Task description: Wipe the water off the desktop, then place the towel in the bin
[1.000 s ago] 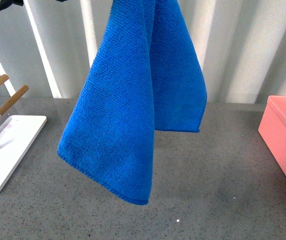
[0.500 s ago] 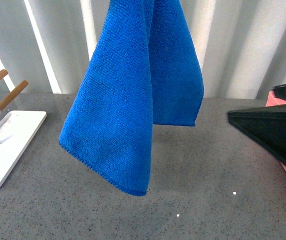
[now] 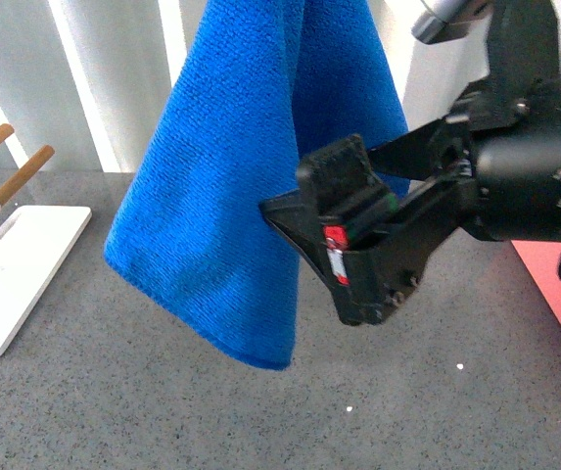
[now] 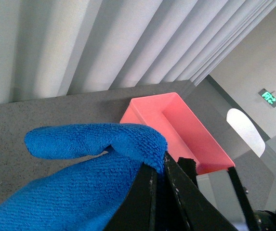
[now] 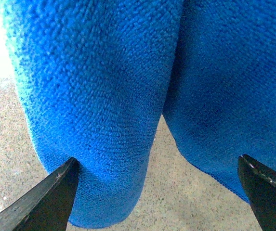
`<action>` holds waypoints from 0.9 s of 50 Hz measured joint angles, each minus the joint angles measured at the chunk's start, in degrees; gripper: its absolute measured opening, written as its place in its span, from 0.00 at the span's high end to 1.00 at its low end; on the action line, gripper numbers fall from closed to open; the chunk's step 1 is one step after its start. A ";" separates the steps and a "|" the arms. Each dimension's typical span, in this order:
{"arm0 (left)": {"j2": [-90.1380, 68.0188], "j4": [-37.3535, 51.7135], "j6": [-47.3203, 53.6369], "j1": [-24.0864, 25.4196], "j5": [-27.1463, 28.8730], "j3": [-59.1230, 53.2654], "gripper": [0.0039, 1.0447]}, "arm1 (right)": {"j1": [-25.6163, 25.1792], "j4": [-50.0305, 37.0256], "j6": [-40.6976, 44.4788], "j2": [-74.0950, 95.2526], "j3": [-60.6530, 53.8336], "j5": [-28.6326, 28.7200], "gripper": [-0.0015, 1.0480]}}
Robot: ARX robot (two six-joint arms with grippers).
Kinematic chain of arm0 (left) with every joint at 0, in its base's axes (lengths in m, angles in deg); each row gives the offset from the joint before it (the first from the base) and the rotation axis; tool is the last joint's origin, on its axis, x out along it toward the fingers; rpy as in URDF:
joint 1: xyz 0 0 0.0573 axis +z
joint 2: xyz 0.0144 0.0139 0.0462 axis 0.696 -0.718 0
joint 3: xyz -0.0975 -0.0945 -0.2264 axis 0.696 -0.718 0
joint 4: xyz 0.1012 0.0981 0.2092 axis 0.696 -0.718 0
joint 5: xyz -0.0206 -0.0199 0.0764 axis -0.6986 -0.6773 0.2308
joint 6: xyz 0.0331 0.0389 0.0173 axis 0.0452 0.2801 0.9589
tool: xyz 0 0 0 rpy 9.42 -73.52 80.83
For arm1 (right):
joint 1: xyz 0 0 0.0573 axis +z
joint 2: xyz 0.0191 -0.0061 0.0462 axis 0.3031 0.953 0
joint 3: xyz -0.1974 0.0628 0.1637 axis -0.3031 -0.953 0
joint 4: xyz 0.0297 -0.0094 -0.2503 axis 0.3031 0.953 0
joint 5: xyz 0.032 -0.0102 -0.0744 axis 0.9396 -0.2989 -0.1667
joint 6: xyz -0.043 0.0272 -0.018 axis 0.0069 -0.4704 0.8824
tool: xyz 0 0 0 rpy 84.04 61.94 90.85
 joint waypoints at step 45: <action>0.02 0.00 0.02 0.28 0.52 0.00 0.97 | 6.71 -9.33 -9.73 9.84 7.41 -0.31 0.65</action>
